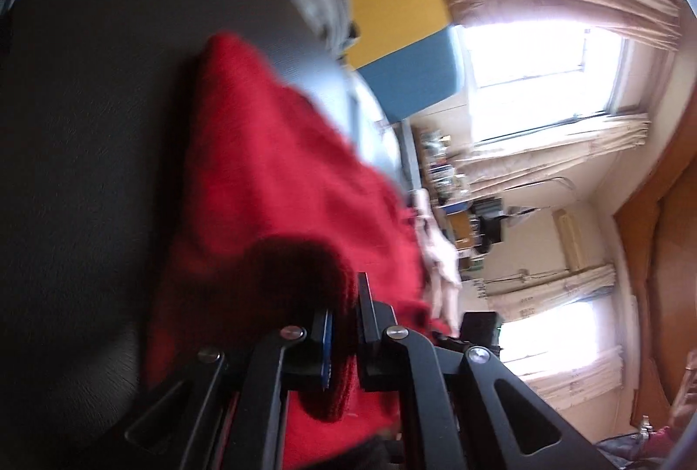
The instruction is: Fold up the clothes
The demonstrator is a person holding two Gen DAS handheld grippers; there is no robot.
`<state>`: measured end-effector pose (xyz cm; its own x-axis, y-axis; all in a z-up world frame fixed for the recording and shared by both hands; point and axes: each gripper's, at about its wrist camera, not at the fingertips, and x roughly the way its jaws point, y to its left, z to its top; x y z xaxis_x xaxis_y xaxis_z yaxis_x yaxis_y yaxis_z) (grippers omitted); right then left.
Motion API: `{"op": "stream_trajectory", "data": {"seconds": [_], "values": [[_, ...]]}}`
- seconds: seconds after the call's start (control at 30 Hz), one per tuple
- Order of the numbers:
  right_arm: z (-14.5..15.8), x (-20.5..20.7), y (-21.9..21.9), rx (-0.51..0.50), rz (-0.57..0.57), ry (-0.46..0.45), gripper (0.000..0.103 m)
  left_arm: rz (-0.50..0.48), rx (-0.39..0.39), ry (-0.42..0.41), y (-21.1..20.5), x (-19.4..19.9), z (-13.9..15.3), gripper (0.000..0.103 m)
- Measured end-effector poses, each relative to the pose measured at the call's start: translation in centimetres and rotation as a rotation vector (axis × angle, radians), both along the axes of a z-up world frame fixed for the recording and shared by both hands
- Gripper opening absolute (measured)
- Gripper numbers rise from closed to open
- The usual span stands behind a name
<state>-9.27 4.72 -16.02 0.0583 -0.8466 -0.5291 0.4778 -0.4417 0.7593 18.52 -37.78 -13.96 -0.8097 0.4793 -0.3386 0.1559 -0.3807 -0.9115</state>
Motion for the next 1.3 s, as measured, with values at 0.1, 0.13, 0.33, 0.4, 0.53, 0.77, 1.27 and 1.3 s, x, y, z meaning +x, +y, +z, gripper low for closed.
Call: {"op": "stream_trajectory", "data": {"seconds": [0.1,0.13,0.33,0.4,0.53,0.77,1.27,1.3], "values": [[2.8,-1.2,-0.3,-0.12,-0.014,0.027,0.014,0.029,0.032,0.092,-0.7,-1.3,2.5,0.007],[3.1,-2.2,0.0,-0.157,-0.056,0.018,0.014,0.057,0.068,0.116,-1.3,-1.9,2.6,0.007],[-2.6,-8.9,-0.1,-0.111,-0.268,-0.171,0.05,0.249,0.269,-0.057,-4.8,-5.9,-4.6,0.017],[-3.6,-9.1,0.4,-0.137,-0.288,-0.178,0.042,0.274,0.299,-0.126,-5.1,-6.8,-6.6,0.017],[-3.2,-8.5,1.0,-0.157,-0.27,-0.121,0.044,0.261,0.264,-0.138,-4.8,-6.8,-6.5,0.023],[1.7,-7.5,-1.3,0.122,-0.188,0.257,0.055,0.187,-0.002,-0.199,-3.5,-6.2,-2.2,0.033],[2.1,-11.4,-8.0,0.564,-0.114,0.575,0.013,0.209,-0.023,-0.141,-4.6,-5.6,0.4,0.045],[1.8,-11.7,-7.5,0.551,-0.137,0.558,0.013,0.215,-0.043,-0.15,-4.8,-5.3,0.7,0.046]]}}
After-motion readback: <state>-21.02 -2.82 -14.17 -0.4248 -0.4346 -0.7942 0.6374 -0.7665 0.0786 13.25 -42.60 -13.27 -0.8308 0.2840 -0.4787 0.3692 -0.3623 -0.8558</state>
